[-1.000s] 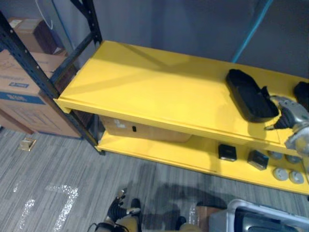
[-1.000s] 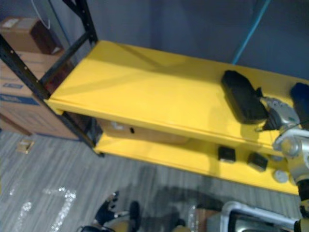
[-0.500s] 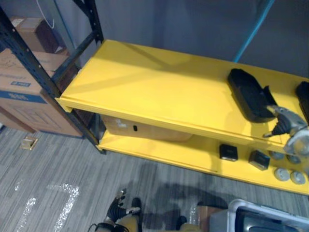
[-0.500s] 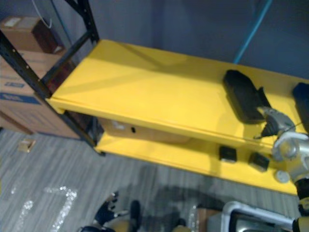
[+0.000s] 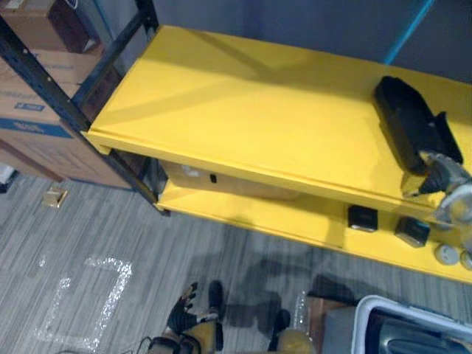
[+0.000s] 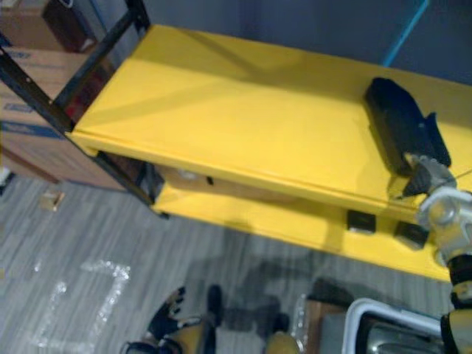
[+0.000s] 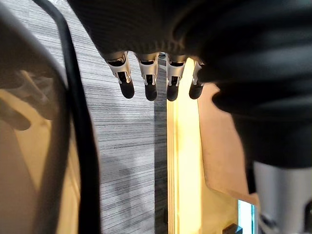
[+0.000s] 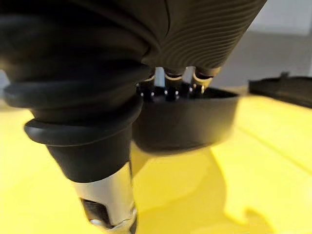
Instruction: Walk over and take plastic housings, then place them on the shelf
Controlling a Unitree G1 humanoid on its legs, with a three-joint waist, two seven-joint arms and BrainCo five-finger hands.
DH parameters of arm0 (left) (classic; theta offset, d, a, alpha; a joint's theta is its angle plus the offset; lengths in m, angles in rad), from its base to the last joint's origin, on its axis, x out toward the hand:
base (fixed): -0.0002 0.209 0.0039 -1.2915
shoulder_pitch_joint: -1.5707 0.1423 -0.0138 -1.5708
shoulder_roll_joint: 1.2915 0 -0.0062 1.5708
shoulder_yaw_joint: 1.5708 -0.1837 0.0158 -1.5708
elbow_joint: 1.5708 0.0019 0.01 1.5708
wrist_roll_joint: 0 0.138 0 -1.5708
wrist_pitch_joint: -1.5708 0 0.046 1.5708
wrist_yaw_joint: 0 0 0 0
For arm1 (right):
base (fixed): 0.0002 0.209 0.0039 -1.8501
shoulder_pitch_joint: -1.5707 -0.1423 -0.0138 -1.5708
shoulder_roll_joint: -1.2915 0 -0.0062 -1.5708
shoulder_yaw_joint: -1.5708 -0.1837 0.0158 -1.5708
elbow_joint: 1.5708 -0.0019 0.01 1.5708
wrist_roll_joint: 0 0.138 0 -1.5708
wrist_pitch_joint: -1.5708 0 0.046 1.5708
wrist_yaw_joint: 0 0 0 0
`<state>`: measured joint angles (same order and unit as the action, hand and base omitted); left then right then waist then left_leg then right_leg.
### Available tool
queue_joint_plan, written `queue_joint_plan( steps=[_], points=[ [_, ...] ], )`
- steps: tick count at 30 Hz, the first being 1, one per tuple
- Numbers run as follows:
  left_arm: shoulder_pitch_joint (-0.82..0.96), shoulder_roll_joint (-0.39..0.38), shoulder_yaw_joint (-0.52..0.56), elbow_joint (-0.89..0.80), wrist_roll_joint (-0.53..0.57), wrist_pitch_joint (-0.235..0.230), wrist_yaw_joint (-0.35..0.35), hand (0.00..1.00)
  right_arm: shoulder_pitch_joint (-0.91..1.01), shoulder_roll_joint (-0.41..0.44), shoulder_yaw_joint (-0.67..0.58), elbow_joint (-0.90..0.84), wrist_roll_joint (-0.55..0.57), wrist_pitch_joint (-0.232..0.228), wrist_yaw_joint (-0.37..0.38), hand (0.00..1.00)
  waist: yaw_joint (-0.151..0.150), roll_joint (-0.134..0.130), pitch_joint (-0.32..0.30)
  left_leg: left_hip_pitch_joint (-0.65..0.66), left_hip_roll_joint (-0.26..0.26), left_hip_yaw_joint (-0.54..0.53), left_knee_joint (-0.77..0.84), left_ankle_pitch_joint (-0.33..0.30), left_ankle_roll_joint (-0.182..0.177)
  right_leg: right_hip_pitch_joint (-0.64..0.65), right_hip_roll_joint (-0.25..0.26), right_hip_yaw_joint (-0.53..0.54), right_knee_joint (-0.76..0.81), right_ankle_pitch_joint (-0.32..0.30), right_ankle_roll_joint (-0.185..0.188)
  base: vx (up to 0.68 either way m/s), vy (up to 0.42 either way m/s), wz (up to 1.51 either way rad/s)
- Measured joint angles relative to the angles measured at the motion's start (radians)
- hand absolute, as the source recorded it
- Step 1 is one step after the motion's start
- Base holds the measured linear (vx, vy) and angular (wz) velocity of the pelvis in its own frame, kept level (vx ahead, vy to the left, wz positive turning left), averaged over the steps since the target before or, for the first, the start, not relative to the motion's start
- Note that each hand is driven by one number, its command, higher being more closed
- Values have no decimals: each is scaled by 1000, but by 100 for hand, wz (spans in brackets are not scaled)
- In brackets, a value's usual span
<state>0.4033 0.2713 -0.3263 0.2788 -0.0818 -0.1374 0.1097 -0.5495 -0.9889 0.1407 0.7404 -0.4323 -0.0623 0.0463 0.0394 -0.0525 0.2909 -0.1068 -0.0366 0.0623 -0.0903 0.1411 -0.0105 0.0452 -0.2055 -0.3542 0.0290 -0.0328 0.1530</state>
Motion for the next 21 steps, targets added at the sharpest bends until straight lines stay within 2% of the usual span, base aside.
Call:
queue_joint_plan(
  steps=[8, 21],
  points=[
    [0, 2, 2, -5, 0, -30, 10, 0, -77, 0, 21, 20, 26, 1, 3, 100, 5, 4, 49, 3, -2, -5, 0, 1, -1, 6, -1, -5, 0, -4, -7, 2, -1, 1],
    [0, 4, -1, -3, 0, -35, 20, 0, -86, 0, 25, 19, 28, -5, 8, 100, 6, 3, 51, 4, -3, -7, 0, 1, -1, 8, -2, -6, 1, -1, -2, 1, 0, 0]
  ],
)
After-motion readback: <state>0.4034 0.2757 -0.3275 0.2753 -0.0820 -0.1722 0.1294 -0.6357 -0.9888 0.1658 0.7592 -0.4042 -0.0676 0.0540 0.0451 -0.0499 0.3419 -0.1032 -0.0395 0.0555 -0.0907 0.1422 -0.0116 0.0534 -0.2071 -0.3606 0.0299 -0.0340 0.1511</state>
